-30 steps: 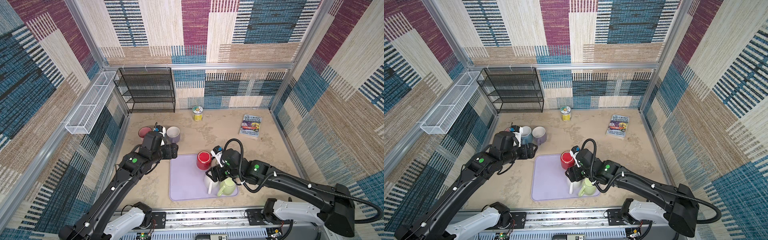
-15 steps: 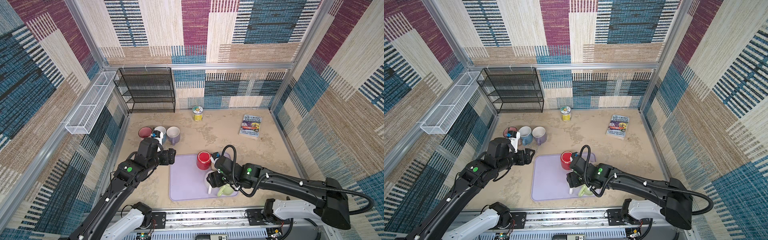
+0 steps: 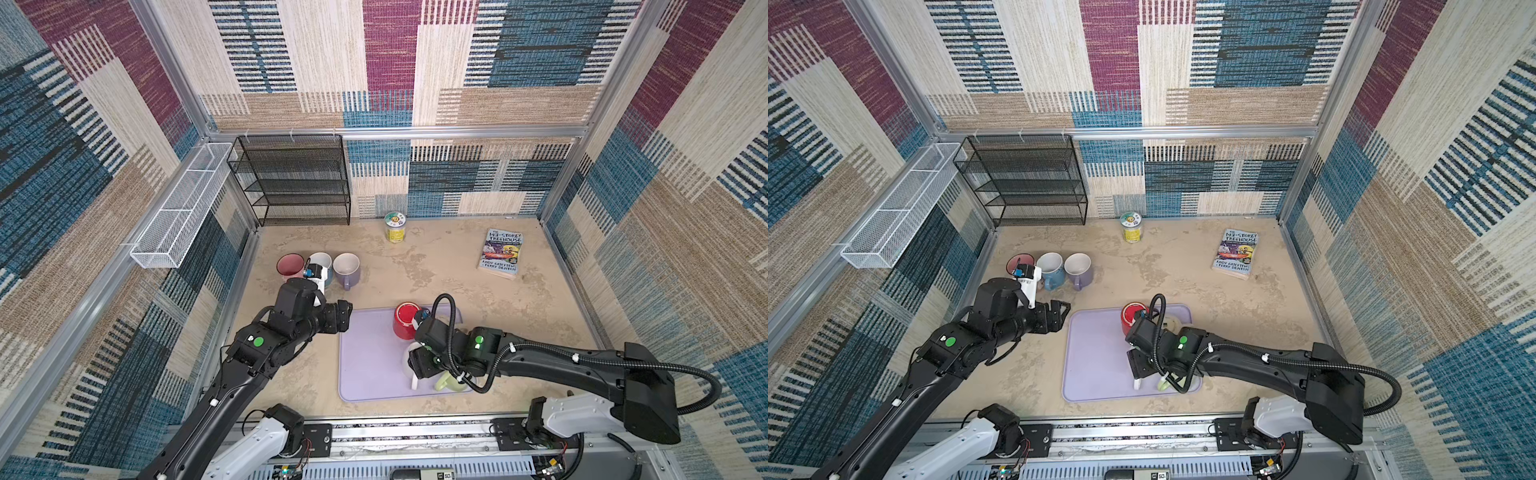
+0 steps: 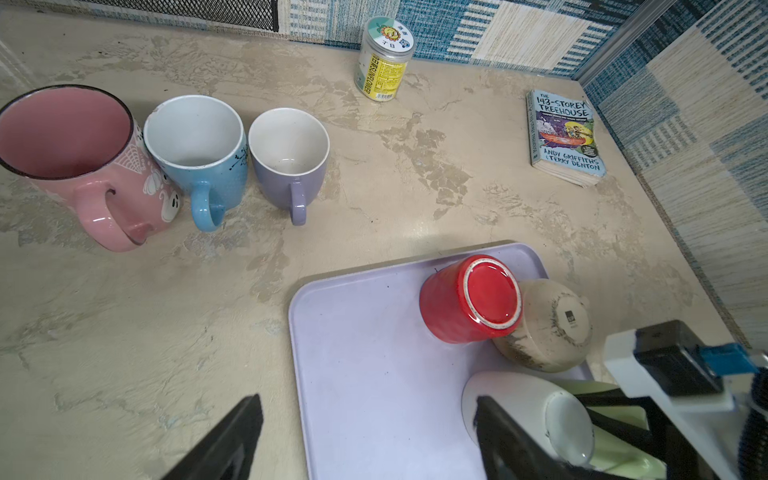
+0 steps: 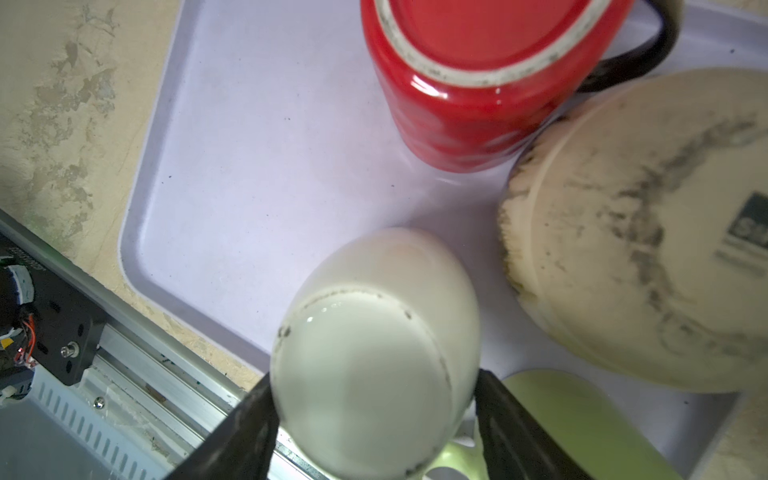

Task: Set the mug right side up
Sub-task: 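Close the right gripper on the upside-down white mug's base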

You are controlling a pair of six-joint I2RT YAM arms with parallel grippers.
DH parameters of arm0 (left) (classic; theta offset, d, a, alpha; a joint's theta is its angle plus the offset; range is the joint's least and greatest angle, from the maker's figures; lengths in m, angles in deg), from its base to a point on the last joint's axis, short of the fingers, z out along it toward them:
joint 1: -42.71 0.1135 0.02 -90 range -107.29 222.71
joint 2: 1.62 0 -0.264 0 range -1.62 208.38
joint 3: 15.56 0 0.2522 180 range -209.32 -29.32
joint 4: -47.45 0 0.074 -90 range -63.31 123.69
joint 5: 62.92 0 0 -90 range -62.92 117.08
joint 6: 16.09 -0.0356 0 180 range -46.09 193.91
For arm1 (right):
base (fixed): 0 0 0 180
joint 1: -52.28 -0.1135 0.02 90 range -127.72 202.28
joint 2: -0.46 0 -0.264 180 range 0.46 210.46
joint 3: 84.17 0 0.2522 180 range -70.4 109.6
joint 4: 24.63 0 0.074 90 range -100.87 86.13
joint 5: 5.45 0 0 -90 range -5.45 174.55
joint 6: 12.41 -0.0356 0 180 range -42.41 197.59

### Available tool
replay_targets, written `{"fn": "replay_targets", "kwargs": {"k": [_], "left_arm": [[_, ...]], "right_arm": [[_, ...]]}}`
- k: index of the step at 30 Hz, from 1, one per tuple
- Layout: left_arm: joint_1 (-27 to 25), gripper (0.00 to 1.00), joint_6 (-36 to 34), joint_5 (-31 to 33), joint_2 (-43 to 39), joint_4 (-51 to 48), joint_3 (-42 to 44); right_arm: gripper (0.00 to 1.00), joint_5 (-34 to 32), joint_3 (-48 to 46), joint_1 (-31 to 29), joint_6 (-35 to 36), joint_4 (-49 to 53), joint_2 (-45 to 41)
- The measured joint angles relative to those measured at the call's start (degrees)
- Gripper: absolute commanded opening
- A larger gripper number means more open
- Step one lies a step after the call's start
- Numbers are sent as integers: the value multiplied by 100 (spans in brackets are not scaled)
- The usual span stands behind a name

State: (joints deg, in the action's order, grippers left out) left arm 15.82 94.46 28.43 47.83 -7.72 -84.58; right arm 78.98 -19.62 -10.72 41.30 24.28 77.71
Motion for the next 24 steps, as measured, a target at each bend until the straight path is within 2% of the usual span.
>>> {"fn": "replay_targets", "kwargs": {"k": [7,14,17,24], "left_arm": [[4,85,-2,0,-66,2,35],[2,85,-37,0,-83,2,39],[0,85,-42,0,-83,2,44],[2,85,-79,2,-68,2,44]], "right_arm": [[67,-9,160,-9,105,-249,254],[75,107,308,-9,249,-227,590],[75,107,356,-9,323,-232,680],[66,105,358,-9,363,-234,752]]}}
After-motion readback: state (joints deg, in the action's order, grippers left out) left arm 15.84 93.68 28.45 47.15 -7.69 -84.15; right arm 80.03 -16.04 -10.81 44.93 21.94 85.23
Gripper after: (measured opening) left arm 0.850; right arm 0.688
